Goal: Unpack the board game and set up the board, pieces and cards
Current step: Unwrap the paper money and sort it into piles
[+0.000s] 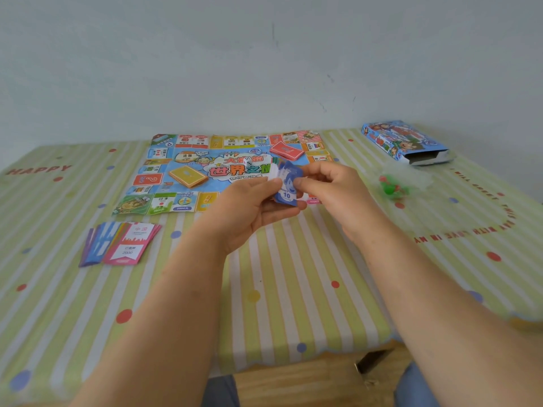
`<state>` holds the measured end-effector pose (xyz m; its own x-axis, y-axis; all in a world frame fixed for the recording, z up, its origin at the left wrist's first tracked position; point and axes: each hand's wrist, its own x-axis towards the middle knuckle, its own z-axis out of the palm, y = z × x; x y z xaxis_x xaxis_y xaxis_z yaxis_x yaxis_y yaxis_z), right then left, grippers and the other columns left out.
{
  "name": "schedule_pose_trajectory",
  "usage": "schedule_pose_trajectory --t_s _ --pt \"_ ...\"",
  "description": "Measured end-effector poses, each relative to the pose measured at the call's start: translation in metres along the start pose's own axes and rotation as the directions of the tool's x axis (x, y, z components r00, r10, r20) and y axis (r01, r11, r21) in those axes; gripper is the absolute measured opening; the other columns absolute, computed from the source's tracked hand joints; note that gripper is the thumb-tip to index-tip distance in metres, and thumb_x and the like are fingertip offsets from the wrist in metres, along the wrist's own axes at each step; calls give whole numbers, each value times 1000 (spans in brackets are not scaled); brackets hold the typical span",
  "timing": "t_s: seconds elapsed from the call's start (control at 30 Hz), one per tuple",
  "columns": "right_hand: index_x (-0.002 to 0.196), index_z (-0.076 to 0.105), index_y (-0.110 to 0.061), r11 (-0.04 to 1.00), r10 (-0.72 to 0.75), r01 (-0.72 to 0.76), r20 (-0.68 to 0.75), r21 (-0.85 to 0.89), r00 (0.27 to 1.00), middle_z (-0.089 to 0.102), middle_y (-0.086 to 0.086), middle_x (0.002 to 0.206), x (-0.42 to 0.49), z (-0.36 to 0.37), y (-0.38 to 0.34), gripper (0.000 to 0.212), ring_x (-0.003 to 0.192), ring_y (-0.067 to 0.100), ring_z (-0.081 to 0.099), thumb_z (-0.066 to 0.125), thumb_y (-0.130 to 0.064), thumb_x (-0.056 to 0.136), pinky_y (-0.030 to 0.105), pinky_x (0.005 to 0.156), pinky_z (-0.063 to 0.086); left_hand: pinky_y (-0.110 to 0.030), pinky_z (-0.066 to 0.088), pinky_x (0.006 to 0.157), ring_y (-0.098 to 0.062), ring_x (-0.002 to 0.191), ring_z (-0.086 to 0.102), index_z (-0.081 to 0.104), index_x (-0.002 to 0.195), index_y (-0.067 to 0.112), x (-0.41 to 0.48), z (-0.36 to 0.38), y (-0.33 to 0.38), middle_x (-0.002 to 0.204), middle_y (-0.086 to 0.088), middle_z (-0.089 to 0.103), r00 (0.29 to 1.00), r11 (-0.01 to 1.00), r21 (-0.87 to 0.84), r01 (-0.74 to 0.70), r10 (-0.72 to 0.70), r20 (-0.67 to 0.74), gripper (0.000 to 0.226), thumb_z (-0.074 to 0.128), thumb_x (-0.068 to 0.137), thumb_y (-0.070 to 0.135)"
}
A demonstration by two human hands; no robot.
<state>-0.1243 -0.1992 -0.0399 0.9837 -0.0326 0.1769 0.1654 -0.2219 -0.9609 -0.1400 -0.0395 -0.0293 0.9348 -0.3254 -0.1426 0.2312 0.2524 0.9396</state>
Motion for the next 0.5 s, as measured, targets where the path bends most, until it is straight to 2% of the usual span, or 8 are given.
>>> schedule_pose_trajectory --t_s 0.17,0.3,0.5 --pt "94 73 -13 1000 1 -1 19 12 1000 71 15 90 0 -1 0 14 74 10 61 74 -19 81 26 70 49 -30 58 81 -31 96 70 57 113 -6 2 0 -1 108 -24 69 998 1000 3 -29 29 -52 24 41 101 8" --pt "80 70 -14 999 -5 4 46 40 999 67 -13 63 0 -4 -2 6 60 -3 60 76 -14 81 11 58 45 -31 59 81 -30 96 70 59 114 -1 2 0 -4 105 -21 70 998 997 72 -42 46 -53 24 43 100 9" --pt "77 70 -15 999 12 -13 45 37 999 70 -11 68 0 -4 -2 7 62 -1 63 76 -15 80 12 59 45 -31 61 72 -26 89 72 63 112 4 3 1 -4 100 -14 73 991 985 174 -22 44 -126 21 51 98 12"
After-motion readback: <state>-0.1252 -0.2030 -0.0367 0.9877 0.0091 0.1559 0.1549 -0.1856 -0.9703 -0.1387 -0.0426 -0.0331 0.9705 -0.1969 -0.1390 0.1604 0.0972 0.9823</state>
